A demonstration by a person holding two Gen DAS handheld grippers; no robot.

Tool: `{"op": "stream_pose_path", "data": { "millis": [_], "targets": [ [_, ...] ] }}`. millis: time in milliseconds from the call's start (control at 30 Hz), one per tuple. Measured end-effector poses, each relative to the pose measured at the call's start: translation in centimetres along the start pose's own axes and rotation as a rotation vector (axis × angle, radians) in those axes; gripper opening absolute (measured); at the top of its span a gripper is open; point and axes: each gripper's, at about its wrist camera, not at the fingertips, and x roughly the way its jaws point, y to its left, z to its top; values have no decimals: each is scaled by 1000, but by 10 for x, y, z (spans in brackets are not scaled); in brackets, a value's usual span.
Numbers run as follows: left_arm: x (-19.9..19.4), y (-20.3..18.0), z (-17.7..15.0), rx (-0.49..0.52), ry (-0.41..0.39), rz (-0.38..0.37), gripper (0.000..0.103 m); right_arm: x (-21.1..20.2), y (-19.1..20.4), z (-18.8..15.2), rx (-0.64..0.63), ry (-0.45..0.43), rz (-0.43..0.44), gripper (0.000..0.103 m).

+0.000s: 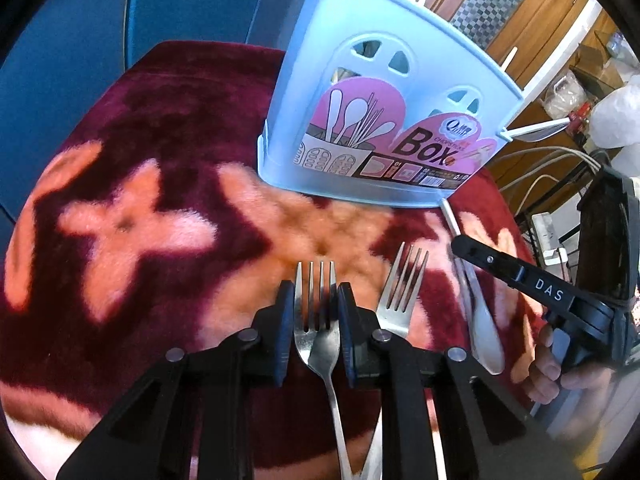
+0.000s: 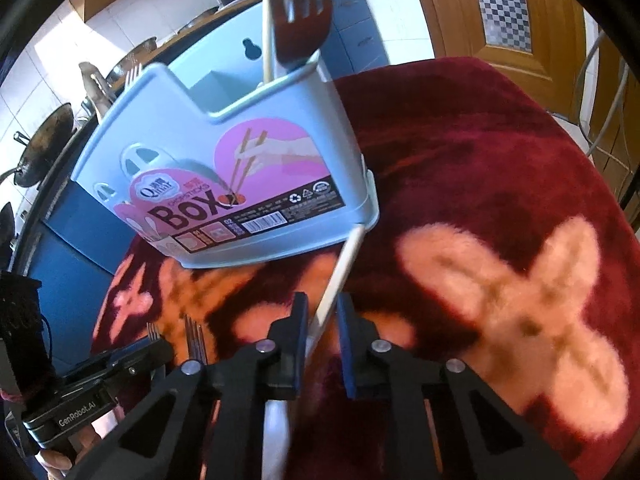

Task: Organize utensils
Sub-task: 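Grasp a steel fork with the left tool while the right tool grasps a white plastic spoon, then lift the fork and spoon and carry both over the blue Box holder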

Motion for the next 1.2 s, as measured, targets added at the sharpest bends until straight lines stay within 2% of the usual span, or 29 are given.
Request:
{"op": "stream_pose_path", "data": {
  "millis": [200, 433, 600, 900, 1000, 1033, 1200],
  "targets": [
    [-18, -1, -8, 10, -46, -10, 21, -23, 1, -9, -1, -59, 49, 9],
    [-56, -17, -15, 76, -169, 4, 20, -61, 20, -18, -43, -163, 104, 9],
    [-85, -29, -17, 114, -254, -10, 20, -87, 34, -19, -88, -248, 114, 9],
    [-122, -37, -8, 132, -361, -47, 17, -118, 54, -14, -152, -374, 110, 9],
    [-130, -39, -3, 138, -384, -48, 12, -123, 57, -11, -158, -388, 116, 9],
    [-132, -40, -1, 138, -389, -51, 0, -123, 58, -10, -161, -391, 116, 9],
    [-137, -43, 12, 146, -399, -46, 0, -127, 63, -7, -171, -406, 114, 9]
  ]
}}
